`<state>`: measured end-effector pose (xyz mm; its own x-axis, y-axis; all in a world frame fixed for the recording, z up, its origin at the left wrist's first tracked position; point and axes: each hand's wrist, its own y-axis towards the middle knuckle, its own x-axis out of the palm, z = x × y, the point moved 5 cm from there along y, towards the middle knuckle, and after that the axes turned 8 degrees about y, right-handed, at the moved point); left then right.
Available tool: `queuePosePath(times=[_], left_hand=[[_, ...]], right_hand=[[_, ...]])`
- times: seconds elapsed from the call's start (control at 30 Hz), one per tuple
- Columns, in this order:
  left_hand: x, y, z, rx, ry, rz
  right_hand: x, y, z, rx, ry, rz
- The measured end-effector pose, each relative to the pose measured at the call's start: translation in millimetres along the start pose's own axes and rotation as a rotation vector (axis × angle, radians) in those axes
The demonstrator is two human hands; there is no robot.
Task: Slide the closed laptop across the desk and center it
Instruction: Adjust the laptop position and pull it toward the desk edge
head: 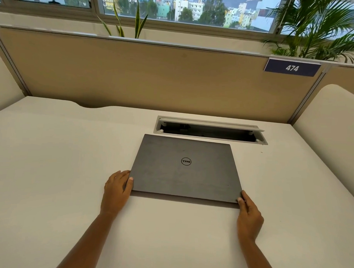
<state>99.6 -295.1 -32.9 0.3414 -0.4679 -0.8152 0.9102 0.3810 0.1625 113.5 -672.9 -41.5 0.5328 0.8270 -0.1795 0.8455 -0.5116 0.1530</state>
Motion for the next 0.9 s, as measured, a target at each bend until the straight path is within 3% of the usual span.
queuePosePath(times=[0.67, 0.8, 0.9], left_hand=[[-0.2, -29.8, 35.2, 0.007, 0.169, 0.013], [4.2, -43.4, 48.9, 0.174, 0.362, -0.036], [11.5, -50.6, 54.4, 0.210, 0.459, -0.124]], right_hand=[[8.6, -2.1, -9.9, -0.016, -0.181, -0.056], [20.5, -12.1, -13.4, -0.085, -0.341, -0.191], [30.1, -23.3, -14.6, -0.183, -0.624, -0.227]])
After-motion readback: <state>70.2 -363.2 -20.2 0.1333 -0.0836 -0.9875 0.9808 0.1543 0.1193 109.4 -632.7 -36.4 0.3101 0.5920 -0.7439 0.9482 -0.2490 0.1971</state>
